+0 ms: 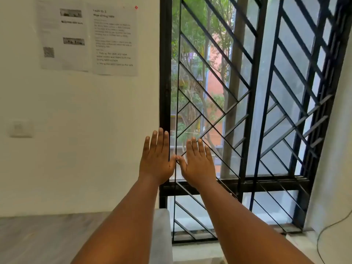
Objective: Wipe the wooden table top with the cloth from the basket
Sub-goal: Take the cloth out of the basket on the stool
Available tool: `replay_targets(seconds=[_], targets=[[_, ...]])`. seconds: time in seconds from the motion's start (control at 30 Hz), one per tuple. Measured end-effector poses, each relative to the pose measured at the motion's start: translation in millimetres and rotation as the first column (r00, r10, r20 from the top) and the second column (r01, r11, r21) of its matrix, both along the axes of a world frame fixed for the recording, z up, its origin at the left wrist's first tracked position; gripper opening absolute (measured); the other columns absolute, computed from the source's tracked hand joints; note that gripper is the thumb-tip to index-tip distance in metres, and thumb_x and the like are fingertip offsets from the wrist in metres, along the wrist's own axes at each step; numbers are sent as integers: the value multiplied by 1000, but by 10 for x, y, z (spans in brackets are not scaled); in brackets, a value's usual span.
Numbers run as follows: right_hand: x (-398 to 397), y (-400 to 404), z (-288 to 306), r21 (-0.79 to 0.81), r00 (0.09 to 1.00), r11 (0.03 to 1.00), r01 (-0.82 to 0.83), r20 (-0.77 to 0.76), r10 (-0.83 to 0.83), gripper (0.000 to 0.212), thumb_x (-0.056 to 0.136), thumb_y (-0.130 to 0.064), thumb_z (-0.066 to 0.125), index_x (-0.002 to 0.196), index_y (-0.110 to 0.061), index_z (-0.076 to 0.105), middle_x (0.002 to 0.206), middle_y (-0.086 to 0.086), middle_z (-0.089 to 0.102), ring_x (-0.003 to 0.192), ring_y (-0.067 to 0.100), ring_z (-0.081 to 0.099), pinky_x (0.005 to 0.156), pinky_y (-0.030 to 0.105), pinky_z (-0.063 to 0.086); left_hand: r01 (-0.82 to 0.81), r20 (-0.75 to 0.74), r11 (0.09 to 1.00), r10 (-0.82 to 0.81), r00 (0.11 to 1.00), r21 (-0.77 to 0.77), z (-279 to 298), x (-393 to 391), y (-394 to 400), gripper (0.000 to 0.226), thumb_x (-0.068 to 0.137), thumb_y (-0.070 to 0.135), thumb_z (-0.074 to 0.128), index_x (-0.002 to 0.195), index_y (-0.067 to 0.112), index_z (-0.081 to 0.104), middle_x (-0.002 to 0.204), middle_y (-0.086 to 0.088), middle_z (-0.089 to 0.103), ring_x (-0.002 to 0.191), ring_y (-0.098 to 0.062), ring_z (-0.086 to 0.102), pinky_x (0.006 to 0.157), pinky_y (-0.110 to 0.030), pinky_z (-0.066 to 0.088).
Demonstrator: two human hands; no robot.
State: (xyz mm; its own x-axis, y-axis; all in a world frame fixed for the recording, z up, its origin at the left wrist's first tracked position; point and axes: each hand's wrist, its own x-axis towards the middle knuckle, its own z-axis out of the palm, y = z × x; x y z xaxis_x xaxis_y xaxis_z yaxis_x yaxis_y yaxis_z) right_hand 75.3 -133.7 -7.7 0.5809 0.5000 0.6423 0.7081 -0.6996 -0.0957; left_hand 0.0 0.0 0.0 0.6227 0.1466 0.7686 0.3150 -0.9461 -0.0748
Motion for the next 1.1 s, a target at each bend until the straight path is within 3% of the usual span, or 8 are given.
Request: replay_targets(seconds=[0.13, 0.33, 0.63, 0.97, 1.1], targets=[[76, -82, -248, -45, 998, 998, 51, -45, -53, 72, 97, -58, 9, 151, -13, -9, 158, 8, -15, 142, 21, -21, 115, 39, -13, 0, -47, 1000, -1, 999, -20, -220, 103, -52, 76, 96, 47, 25, 148, 9, -16, 156, -11, -22, 141, -23, -28, 111, -38, -25], [132, -317, -974, -146, 985, 987, 69, -149, -91, 70, 99, -55, 15, 152, -11, 1, 160, 9, -5, 145, 22, -11, 116, 40, -8, 68, -169, 993, -85, 982, -101, -1007, 212, -274, 75, 97, 42, 34, 148, 6, -8, 157, -13, -11, 146, -28, -12, 116, -42, -16], [129, -760, -2198, -259, 919, 961, 100, -346, -189, 68, 99, -51, 16, 152, -10, 3, 160, 10, -2, 145, 23, -9, 117, 40, -6, 68, -349, 968, -153, 925, -243, -2286, 345, -782, 70, 97, 41, 23, 149, 7, -8, 159, -15, -8, 146, -28, -12, 116, -42, -14], [132, -1495, -2996, -366, 779, 922, 124, -539, -319, 72, 97, -58, 11, 152, -12, 1, 160, 9, -4, 145, 24, -8, 115, 42, -5, 124, -542, 948, -271, 795, -293, -3063, 495, -1355, 74, 98, 48, 23, 148, 7, -13, 158, -15, -16, 144, -27, -20, 112, -40, -23], [285, -1878, -3263, -392, 698, 912, 118, -621, -357, 69, 99, -55, 14, 152, -13, 2, 160, 9, -1, 145, 25, -6, 114, 43, -3, 155, -648, 941, -320, 691, -300, -3273, 716, -1628, 75, 96, 54, 17, 149, 8, -11, 159, -14, -13, 145, -26, -16, 114, -41, -19]])
